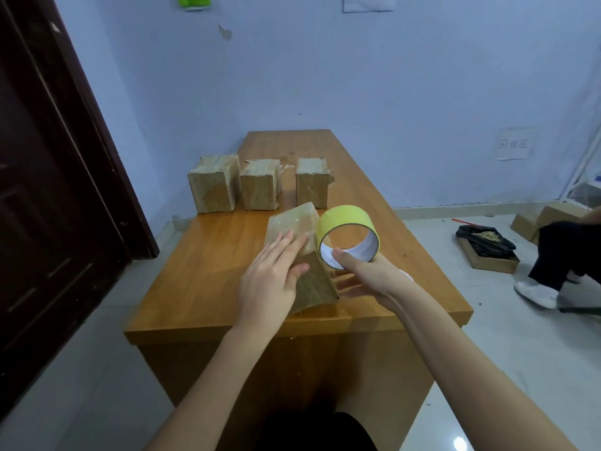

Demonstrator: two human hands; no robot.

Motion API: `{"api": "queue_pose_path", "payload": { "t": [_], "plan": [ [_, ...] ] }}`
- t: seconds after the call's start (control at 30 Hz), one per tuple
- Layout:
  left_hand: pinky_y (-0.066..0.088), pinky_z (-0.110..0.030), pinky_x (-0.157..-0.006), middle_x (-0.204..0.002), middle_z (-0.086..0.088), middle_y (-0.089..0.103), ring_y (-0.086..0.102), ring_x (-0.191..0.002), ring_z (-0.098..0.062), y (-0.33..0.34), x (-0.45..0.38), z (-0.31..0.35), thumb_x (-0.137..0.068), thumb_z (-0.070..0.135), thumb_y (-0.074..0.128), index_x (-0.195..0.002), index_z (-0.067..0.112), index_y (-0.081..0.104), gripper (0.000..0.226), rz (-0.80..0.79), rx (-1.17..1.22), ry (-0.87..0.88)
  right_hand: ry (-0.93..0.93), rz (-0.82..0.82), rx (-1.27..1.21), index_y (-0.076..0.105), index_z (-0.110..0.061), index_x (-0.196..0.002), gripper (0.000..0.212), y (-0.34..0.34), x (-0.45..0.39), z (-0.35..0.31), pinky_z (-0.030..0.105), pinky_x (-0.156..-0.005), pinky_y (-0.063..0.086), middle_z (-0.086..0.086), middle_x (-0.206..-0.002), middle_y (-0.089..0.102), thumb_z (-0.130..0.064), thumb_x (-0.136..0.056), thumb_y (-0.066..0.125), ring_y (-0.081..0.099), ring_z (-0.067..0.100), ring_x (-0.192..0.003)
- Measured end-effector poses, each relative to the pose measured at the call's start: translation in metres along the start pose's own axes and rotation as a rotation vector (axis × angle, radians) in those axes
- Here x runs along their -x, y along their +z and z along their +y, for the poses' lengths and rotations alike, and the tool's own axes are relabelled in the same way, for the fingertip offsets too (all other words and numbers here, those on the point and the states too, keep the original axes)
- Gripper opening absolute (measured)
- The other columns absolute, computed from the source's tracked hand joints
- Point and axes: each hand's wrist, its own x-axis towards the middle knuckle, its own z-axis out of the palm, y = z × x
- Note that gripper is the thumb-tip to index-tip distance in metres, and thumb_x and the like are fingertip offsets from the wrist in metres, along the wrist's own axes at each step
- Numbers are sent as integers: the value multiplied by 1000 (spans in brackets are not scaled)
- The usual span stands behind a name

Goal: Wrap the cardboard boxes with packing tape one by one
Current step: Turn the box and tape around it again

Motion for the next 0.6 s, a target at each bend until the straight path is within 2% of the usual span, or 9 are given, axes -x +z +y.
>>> {"api": "queue_pose_path", "payload": {
  "t": [0.07, 0.13, 0.23, 0.3, 0.37, 0.47, 0.53, 0.6],
  "plan": [
    [42, -45, -101, -145, 4, 40, 35, -134, -16, -4, 2, -4, -92, 24, 55, -138, 27, 42, 48, -3, 79, -62, 2, 58, -55, 59, -6, -100, 14, -1, -1, 0, 38, -60, 60, 20, -102, 65, -17, -91, 63, 66, 29, -79],
    [44, -46, -100, -145, 3, 40, 37, -134, -17, -10, 3, -7, -91, 24, 55, -139, 26, 41, 50, -18, 127, -75, -1, 101, -37, 57, -3, -102, 14, 0, -2, -1, 35, -55, 60, 23, -106, 61, -10, -91, 62, 64, 31, -82],
    [44, -28, -94, -143, 6, 43, 42, -129, -16, -18, 1, -11, -91, 28, 56, -138, 27, 42, 49, -61, 138, -92, -44, 92, 56, 53, -4, -99, 10, 3, -1, -9, 31, -50, 58, 22, -103, 59, -10, -93, 58, 64, 30, -77],
    [37, -17, -89, -145, 6, 37, 41, -128, -14, -23, -2, -10, -90, 31, 57, -134, 25, 42, 47, -81, 87, -107, -83, 69, 141, 51, -6, -99, 9, 6, -1, -15, 31, -51, 57, 18, -100, 58, -12, -94, 56, 65, 27, -76],
    [28, -22, -99, -153, 4, 24, 33, -133, -14, -26, -4, -7, -88, 34, 59, -138, 21, 35, 57, -55, -60, -66, -114, 22, 249, 48, -11, -102, 9, 11, -2, -25, 30, -50, 57, 10, -97, 56, -13, -95, 54, 64, 23, -76],
    [3, -24, -108, -156, 1, 15, 15, -142, -13, -26, -5, -5, -89, 47, 53, -149, 16, 15, 78, -63, -267, 49, -125, -25, 404, 45, -15, -109, 14, 21, -7, -42, 25, -45, 53, 3, -97, 54, -14, -96, 50, 65, 20, -71],
    [1, -26, -111, -157, 0, 13, 11, -143, -12, -23, -3, -11, -90, 55, 43, -150, 16, 9, 79, -89, -330, 52, -125, -3, 542, 45, -15, -108, 13, 28, -11, -49, 26, -44, 54, 4, -93, 57, -16, -96, 49, 67, 17, -62],
    [2, -24, -111, -156, 0, 15, 12, -143, -12, -23, 1, -20, -91, 59, 34, -150, 16, 12, 76, -106, -353, 35, -173, 61, 785, 47, -17, -102, 13, 35, -15, -51, 34, -57, 59, 4, -88, 60, -25, -93, 51, 67, 18, -66]
  ]
}}
